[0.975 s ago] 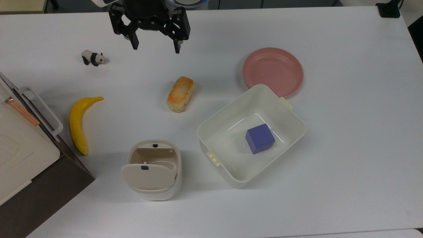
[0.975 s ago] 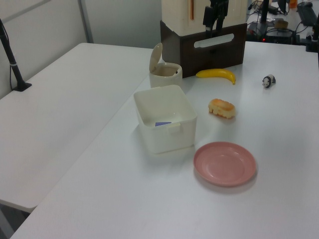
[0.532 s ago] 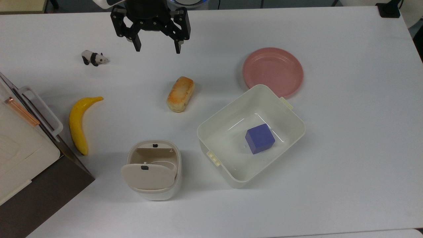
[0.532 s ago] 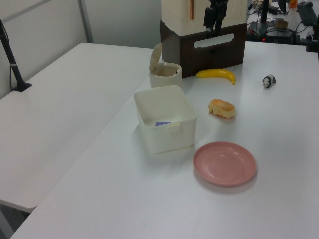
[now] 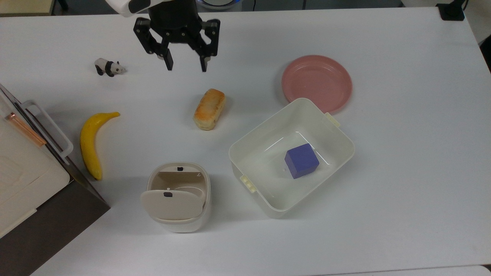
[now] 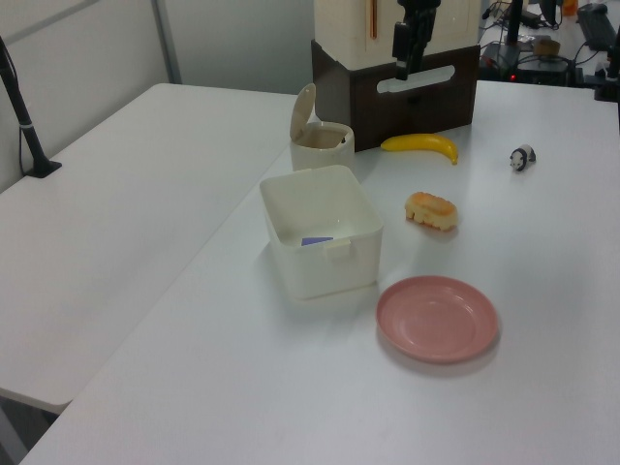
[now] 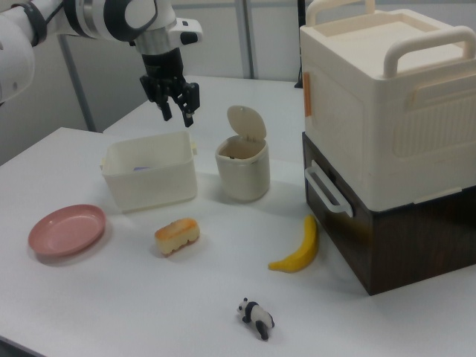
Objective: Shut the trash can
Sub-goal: 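Move the gripper down over the cream trash can's raised lid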
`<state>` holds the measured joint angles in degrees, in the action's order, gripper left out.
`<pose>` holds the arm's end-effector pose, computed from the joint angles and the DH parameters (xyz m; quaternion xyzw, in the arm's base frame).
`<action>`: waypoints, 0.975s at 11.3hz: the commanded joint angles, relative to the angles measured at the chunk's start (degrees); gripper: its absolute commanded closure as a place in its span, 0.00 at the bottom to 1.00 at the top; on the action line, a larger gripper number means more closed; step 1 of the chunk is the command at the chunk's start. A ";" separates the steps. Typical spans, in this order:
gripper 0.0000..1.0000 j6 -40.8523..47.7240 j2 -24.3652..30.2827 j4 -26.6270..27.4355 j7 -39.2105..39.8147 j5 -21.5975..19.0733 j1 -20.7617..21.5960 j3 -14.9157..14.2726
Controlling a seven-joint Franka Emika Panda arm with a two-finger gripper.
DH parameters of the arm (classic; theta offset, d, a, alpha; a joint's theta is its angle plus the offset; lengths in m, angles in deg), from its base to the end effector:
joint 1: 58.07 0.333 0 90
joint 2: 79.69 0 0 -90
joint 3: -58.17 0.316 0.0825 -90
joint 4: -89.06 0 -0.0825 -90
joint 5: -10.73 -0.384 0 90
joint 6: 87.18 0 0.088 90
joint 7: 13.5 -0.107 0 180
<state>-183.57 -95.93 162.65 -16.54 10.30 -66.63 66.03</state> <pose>0.6500 -0.0210 0.6022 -0.9974 0.0366 -0.0580 0.0239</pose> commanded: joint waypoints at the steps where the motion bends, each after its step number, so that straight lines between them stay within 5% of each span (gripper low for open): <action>1: 1.00 -9.58 -1.33 1.37 -0.74 4.55 0.39 0.14; 7: 1.00 -29.08 -5.19 0.67 -7.13 4.91 0.30 0.05; 11: 1.00 -49.29 -10.82 0.58 -18.37 15.77 2.05 -0.04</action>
<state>-222.84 -104.19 162.88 -26.84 19.33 -65.96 66.07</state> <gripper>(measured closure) 0.991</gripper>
